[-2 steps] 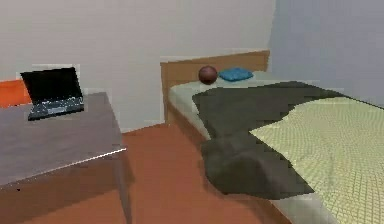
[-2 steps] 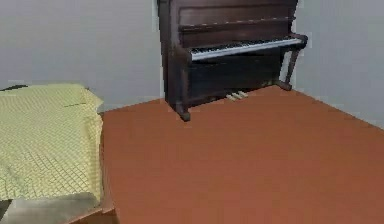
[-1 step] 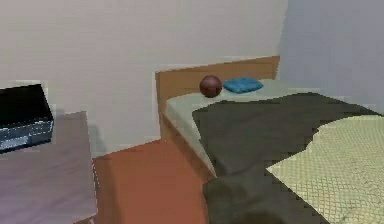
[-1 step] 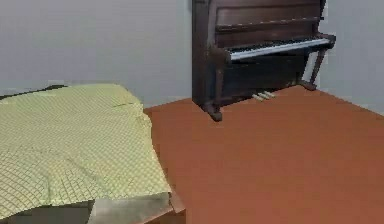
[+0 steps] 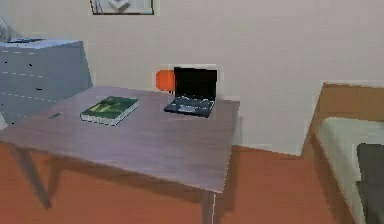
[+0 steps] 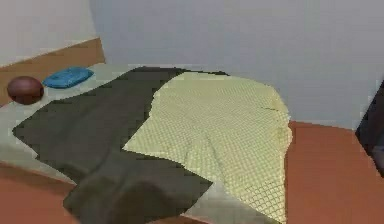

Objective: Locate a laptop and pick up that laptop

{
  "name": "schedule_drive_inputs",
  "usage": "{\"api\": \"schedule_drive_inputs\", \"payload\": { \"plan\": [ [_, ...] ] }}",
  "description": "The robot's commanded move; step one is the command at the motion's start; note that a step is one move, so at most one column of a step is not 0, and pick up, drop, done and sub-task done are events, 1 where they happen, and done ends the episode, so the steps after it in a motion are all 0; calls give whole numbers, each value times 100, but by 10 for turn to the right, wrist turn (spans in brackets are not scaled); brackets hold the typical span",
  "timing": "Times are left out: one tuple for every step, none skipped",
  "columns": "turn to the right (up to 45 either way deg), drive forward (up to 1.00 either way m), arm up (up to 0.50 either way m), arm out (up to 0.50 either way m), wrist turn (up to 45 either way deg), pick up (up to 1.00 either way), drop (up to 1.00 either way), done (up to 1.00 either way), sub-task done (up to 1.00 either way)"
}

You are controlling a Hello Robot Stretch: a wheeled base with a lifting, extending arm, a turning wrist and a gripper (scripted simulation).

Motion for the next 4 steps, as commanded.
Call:
{"api": "schedule_drive_inputs", "payload": {
  "plan": [
    [-450,0,0,0,0,0,0,0,0],
    [-420,0,0,0,0,0,0,0,0],
    [450,0,0,0,0,0,0,0,0],
    [450,0,0,0,0,0,0,0,0]
  ]
}}
